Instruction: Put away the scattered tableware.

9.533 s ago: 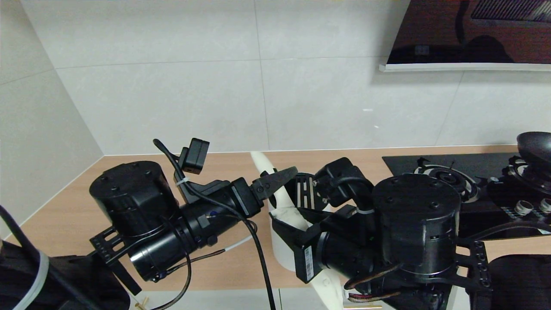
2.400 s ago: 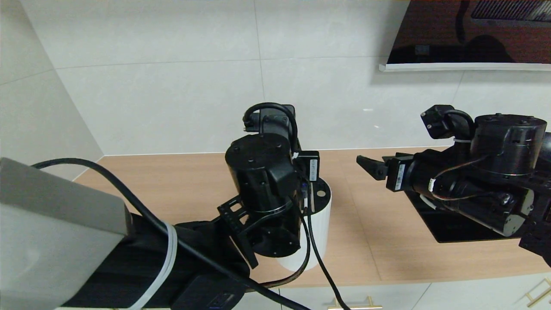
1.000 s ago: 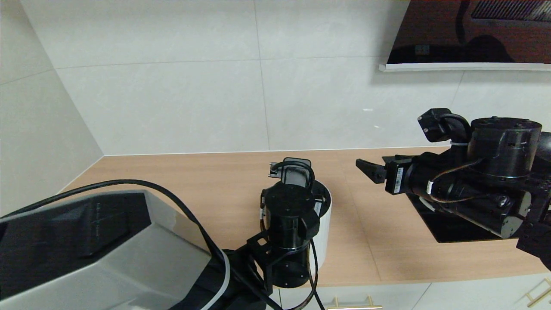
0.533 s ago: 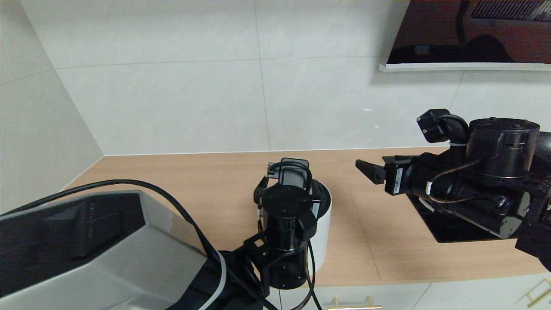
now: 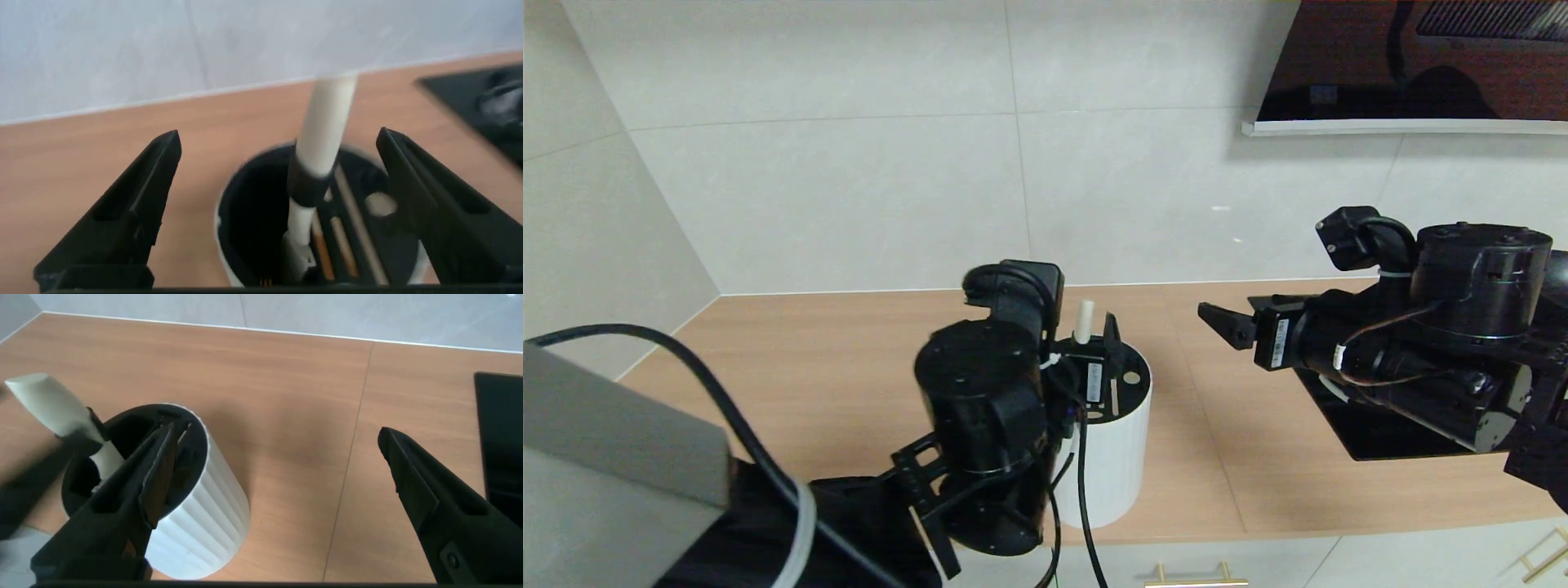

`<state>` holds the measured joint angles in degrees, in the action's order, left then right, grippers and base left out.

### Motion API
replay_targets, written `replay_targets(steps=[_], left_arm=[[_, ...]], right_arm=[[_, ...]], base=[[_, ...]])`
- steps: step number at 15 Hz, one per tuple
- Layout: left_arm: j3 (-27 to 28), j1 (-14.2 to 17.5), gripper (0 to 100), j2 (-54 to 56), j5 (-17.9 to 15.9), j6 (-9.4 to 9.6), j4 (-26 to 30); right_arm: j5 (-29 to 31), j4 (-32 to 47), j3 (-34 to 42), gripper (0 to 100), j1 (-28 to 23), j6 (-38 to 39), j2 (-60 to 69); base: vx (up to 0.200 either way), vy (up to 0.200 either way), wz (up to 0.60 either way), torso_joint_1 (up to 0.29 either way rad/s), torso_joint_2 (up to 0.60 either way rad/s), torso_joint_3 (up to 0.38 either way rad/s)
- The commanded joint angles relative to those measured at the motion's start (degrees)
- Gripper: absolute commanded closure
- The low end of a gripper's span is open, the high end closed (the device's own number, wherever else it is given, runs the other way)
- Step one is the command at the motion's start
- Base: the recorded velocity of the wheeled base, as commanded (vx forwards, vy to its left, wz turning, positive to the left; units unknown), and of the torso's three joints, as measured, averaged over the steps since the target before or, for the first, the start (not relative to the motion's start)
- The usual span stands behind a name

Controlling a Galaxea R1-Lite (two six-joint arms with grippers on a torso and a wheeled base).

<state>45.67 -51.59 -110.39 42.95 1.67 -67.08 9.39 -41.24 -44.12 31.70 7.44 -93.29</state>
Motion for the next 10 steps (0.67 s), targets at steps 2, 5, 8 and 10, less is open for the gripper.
replay_targets(steps=[2, 5, 8, 10], left_arm=[[-6.47, 0.09, 0, 17.31, -7.00, 0.09, 2.75], [-13.41, 5.45, 0, 33.39, -12.45, -0.44, 14.00], [-18.24, 15.47, 0, 46.84, -16.32, -4.48, 23.75], [-19.12, 19.51, 0, 59.23, -16.32, -4.22, 34.48]], right_arm=[[0.02, -0.24, 0.00, 0, -0.41, -0.05, 3.21], [0.19, -0.16, 2.98, 0, -0.76, -0.14, 10.85], [0.46, 0.11, 9.40, 0, -1.64, -3.39, 20.96], [0.46, 0.46, 15.82, 0, -2.34, -3.57, 32.74]], base=[[0.000, 0.000, 0.00, 0.000, 0.00, 0.000], [0.000, 0.000, 0.00, 0.000, 0.00, 0.000], [0.000, 0.000, 0.00, 0.000, 0.00, 0.000], [0.000, 0.000, 0.00, 0.000, 0.00, 0.000]])
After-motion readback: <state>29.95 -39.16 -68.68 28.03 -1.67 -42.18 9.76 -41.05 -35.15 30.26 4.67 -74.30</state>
